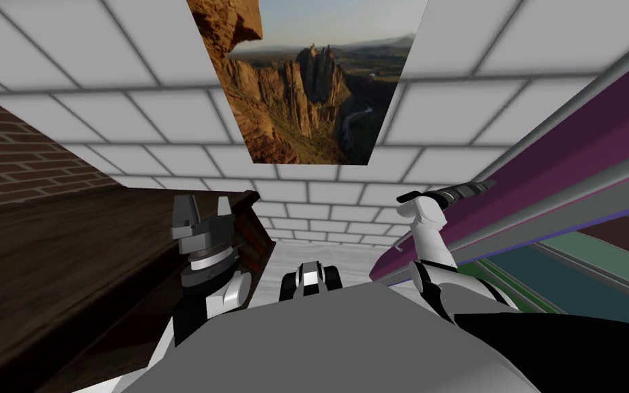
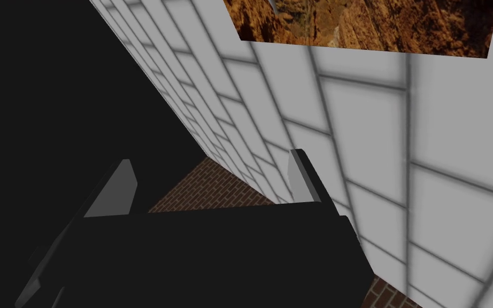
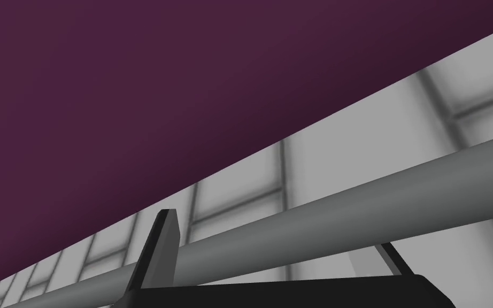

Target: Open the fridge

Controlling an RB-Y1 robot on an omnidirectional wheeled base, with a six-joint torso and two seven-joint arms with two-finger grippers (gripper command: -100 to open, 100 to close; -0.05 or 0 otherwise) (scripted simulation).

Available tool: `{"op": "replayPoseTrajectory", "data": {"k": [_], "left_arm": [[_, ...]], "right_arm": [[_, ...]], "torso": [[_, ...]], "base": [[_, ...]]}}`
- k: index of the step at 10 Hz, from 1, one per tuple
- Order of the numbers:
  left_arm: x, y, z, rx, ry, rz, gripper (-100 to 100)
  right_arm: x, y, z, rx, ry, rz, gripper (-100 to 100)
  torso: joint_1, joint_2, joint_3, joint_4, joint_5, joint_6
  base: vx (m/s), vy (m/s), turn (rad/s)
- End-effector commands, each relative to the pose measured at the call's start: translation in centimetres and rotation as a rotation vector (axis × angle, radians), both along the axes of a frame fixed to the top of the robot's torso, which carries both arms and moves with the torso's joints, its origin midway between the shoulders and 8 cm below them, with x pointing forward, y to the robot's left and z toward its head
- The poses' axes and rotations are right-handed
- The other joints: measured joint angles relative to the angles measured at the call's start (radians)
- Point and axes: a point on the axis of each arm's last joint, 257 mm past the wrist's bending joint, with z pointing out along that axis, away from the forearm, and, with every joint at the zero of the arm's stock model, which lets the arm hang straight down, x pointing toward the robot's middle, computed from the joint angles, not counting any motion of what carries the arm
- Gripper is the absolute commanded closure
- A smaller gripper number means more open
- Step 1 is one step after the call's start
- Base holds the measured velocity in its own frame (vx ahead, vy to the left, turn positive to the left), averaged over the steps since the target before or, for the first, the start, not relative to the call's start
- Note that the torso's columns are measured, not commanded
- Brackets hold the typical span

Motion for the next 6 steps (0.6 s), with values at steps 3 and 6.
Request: {"op": "replayPoseTrajectory", "data": {"k": [3, 6], "left_arm": [[0.0, 0.0, 0.0, 0.000, 0.000, 0.000, 0], [0.0, 0.0, 0.0, 0.000, 0.000, 0.000, 0]], "right_arm": [[0.0, 0.0, 3.5, -0.004, 0.000, -0.022, -100], [0.0, 0.0, 4.7, -0.005, 0.000, -0.028, -100]], "torso": [[0.007, 0.022, 0.015, 0.010, 0.005, 0.003], [0.007, 0.013, 0.006, 0.012, 0.015, 0.005]], "base": [[-0.077, -0.008, 0.087], [-0.046, 0.015, 0.023]]}}
